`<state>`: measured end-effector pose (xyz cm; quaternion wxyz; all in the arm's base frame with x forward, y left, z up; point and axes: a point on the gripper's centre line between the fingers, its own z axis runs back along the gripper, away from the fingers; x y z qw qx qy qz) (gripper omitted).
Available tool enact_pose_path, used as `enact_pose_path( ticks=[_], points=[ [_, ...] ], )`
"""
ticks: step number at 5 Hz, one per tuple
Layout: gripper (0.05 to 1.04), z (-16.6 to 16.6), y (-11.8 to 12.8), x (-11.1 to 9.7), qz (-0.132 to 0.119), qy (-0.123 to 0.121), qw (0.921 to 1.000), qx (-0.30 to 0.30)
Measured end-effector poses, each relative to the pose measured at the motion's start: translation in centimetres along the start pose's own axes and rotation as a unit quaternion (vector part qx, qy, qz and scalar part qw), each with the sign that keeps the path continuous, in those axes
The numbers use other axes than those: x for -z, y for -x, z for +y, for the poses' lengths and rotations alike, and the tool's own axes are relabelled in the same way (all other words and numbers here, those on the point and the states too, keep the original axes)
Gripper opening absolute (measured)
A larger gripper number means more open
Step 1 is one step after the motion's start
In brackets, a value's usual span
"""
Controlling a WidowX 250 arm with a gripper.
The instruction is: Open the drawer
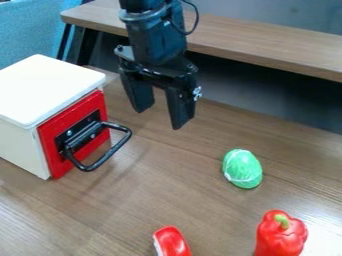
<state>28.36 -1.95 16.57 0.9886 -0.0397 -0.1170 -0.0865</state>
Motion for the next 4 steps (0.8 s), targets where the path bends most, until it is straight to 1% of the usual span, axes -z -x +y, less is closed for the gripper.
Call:
enact_pose_path(
  ticks=[1,2,3,4],
  points=[
    [0.999,0.0,0.1,0.7,0.012,0.003,0.9999,0.000],
    [0.999,0.1,0.0,2.0,0.025,0.007,0.9997,-0.005],
    [0.999,0.7,0.0,2.9,0.034,0.003,0.9992,-0.021],
    [0.999,2.7,0.4,3.6,0.039,-0.009,0.9982,-0.044]
  ],
)
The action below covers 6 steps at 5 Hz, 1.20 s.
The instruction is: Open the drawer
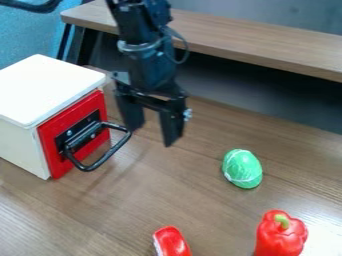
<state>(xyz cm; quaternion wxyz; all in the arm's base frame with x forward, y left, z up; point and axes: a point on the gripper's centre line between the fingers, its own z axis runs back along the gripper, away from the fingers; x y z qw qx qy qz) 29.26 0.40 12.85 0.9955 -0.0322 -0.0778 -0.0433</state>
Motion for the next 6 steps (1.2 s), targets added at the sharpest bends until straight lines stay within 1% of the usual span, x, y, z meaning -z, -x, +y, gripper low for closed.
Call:
enact_pose_path(
  ticks=[1,2,3,4,5,6],
  points=[
    [0.999,1.3,0.3,0.7,0.004,-0.013,0.9999,-0.006],
    [0.999,3.1,1.1,1.9,0.011,-0.033,0.9992,-0.021],
    [0.999,3.7,1.5,3.1,0.020,-0.047,0.9985,-0.021],
    [0.999,4.5,1.9,3.7,0.013,-0.063,0.9978,-0.018],
    [0.999,5.1,1.9,4.3,0.011,-0.069,0.9975,-0.007],
    [0.999,6.3,2.2,4.9,0.017,-0.072,0.9972,-0.012]
  ],
)
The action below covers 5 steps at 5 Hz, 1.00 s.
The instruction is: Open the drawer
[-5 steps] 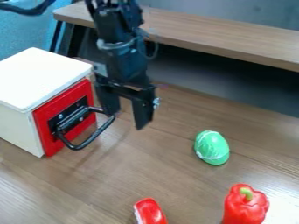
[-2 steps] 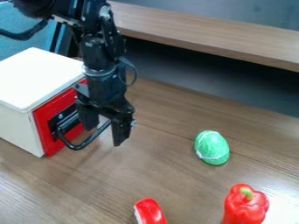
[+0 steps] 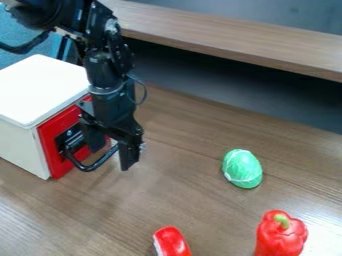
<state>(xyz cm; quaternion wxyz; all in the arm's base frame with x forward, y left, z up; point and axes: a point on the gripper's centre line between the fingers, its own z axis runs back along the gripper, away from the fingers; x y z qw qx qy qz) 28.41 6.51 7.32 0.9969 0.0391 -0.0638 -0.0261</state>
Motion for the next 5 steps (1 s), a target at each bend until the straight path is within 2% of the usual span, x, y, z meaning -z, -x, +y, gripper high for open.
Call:
enact_pose_path(
  ticks=[2,3,4,5],
  points=[
    [0.999,1.1,0.6,1.5,0.017,-0.007,0.9998,0.000],
    [0.999,1.0,0.9,2.4,0.022,0.000,0.9997,-0.001],
    [0.999,0.4,1.4,3.4,0.027,0.020,0.9994,-0.004],
    [0.999,-0.8,1.6,3.9,0.018,0.051,0.9985,0.006]
  ],
)
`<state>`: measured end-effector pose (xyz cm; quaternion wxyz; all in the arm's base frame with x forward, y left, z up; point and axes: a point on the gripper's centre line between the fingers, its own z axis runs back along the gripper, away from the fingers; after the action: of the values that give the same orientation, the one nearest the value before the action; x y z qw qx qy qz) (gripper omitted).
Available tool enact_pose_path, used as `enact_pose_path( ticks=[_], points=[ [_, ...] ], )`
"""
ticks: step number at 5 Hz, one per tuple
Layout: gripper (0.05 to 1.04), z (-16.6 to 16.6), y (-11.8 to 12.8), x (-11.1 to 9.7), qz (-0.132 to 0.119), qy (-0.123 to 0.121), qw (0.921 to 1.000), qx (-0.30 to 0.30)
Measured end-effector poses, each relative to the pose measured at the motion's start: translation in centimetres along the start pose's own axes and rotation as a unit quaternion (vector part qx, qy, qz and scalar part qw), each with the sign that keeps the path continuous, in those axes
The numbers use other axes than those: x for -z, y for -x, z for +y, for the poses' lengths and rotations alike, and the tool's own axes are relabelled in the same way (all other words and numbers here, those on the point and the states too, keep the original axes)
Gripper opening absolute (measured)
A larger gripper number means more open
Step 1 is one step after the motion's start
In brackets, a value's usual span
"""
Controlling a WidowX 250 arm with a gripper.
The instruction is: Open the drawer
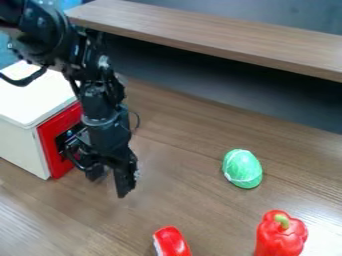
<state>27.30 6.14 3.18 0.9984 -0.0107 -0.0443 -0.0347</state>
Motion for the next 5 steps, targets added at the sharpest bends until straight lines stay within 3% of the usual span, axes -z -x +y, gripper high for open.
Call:
enact_pose_path(
  ticks=[1,2,3,5],
  points=[
    [0.999,-2.1,-0.4,0.2,-0.010,0.034,0.9990,0.026],
    [0.999,-5.9,-0.9,0.4,-0.007,0.047,0.9958,0.079],
    [0.999,-9.0,-1.0,-0.2,-0.011,0.052,0.9914,0.119],
    [0.999,-11.1,-1.0,-0.9,-0.017,0.053,0.9893,0.135]
  ],
)
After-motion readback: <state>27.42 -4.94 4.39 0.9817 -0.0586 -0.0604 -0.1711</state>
